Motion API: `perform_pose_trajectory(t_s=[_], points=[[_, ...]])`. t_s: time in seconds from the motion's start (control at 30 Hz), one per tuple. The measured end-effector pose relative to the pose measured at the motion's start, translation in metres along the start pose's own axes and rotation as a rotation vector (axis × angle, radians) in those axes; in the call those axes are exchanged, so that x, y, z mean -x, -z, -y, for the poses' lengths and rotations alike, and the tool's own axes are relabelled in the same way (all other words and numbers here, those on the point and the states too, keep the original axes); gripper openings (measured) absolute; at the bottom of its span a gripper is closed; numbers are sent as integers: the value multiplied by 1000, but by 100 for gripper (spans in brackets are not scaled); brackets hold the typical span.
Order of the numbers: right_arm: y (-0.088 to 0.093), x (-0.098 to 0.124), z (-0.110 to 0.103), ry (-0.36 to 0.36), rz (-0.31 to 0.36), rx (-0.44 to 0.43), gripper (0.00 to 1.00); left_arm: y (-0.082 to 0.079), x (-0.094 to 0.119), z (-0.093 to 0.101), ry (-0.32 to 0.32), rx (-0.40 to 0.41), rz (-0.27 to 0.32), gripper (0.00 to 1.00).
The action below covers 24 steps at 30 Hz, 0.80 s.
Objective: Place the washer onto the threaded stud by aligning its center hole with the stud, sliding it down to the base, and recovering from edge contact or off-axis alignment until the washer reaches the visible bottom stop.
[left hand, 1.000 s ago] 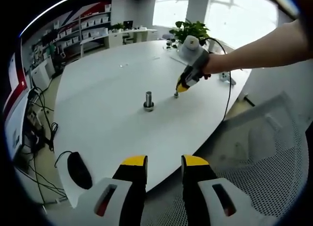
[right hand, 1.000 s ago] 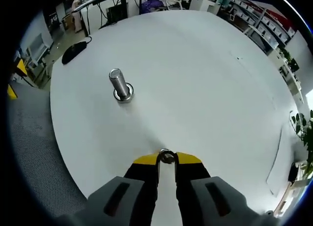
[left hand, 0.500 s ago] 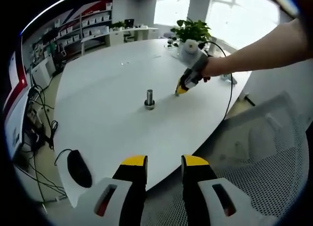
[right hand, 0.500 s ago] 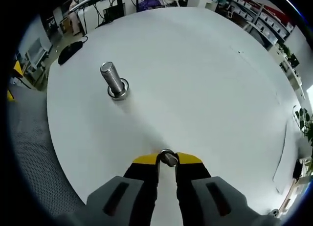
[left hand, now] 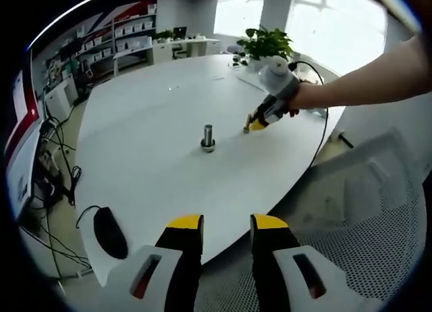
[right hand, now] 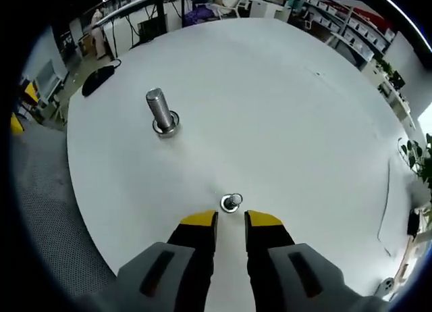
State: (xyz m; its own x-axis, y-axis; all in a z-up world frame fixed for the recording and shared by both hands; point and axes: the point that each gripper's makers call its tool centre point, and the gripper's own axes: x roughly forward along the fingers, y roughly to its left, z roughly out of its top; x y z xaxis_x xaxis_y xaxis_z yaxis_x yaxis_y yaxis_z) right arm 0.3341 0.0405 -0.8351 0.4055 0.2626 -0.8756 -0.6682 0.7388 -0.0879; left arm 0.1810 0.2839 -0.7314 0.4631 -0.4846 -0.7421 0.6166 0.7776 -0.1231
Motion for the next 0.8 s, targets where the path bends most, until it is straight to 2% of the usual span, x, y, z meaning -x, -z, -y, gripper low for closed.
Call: perform_pose_trajectory(t_s=[0.13, 0.43, 0.6, 0.7, 0.8], points=[[1, 15, -1, 23, 56, -28, 20, -1, 1, 0, -3, -6, 2, 26], [-7, 66, -11, 42, 248, -143, 22, 1, -1, 4, 10, -17, -10, 26], [-3, 92, -15, 58, 281, -137, 23, 0, -1, 5, 15, -22, -11, 26], [-6, 112, -18, 67, 334, -176, 23, 0, -1, 5, 13, -24, -8, 26], [-5, 129, -22, 69, 352, -197, 24, -1, -1, 5, 14, -21, -3, 26]])
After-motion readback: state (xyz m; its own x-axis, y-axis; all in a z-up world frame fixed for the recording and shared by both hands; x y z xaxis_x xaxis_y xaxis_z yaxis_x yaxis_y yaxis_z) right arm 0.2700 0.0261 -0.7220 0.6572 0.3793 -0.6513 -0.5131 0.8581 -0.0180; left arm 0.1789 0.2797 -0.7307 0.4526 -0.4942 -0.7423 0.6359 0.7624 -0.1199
